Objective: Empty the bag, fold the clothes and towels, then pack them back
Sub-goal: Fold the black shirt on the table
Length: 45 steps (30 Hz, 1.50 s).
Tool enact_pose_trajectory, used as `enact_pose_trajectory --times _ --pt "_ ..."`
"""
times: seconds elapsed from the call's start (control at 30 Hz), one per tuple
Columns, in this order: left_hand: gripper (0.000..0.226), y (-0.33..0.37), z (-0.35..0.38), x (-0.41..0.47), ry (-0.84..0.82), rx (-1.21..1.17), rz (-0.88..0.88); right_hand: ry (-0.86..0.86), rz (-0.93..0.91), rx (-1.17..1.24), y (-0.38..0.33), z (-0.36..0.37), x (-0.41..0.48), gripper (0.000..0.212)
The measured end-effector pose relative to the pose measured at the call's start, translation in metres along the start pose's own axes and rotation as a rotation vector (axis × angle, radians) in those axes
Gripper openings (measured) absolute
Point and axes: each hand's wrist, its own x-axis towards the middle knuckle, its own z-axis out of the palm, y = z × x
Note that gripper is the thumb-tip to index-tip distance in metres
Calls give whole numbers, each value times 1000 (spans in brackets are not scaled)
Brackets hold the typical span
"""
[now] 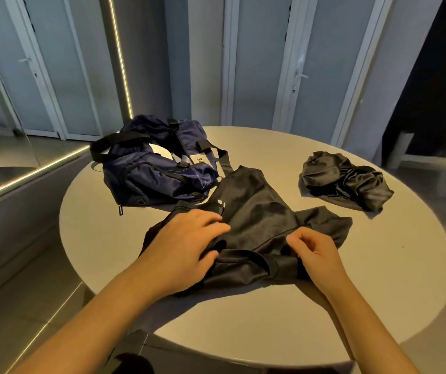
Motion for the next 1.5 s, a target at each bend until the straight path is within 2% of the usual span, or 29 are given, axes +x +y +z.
enact_pose_trajectory --times 0.07,0.13,0.2,0.23,0.33,0.37,0.47,0.53,0.67,0.77,0.83,0.9,1.0,1.07,1.13,1.17,1.23,1.33,1.47,1.5 --pt "53 -4 6 8 -241 -16 -51 -30 26 -49 1 0 -1 7" --pt "43 -9 7 8 -346 -165 -134 -84 40 -107 3 1 -2 23" --pt "18 -10 8 5 -282 -236 -131 -146 24 -234 4 2 -2 36" --pt "10 -9 8 3 -238 -255 -124 -180 11 -303 4 4 -3 35" --pt "5 -11 10 -5 -91 -342 -90 -211 -42 -385 1 6 -1 6" --pt "4 -11 9 -8 -19 -403 -79 -193 -48 -350 1 5 -1 12" --pt "8 -7 1 -19 173 -532 -72 -45 -1 -92 -1 -1 0 20" --pt "10 -5 -1 -28 219 -490 -10 106 40 47 0 -5 1 23" --pt "25 -4 4 -54 116 -91 206 447 105 52 -3 -9 1 35" --pt "40 0 11 -68 64 11 195 584 120 -9 -4 -14 3 34" --pt "41 4 13 -73 109 -37 107 527 47 -61 -8 -10 1 30" --pt "37 8 13 -73 186 -134 -73 375 -75 -131 -22 0 -1 25" --pt "13 12 4 -62 249 -179 -355 -7 -292 -223 -57 26 -2 16" --pt "17 16 -2 -52 212 -134 -490 -278 -340 -383 -73 47 -2 25" --pt "28 19 -5 -46 123 -53 -578 -443 -377 -675 -75 67 -5 29" --pt "32 19 -6 -45 66 -5 -613 -479 -375 -754 -73 74 -7 24" --pt "33 14 -4 -46 -4 65 -654 -483 -324 -670 -71 78 -12 14" --pt "25 4 -6 -50 -6 79 -676 -407 -276 -461 -71 70 -15 13" --pt "4 -11 -14 -49 15 63 -718 -264 -325 -396 -78 54 -17 11" --pt "6 -15 -15 -49 49 35 -740 -237 -343 -382 -80 49 -19 10"
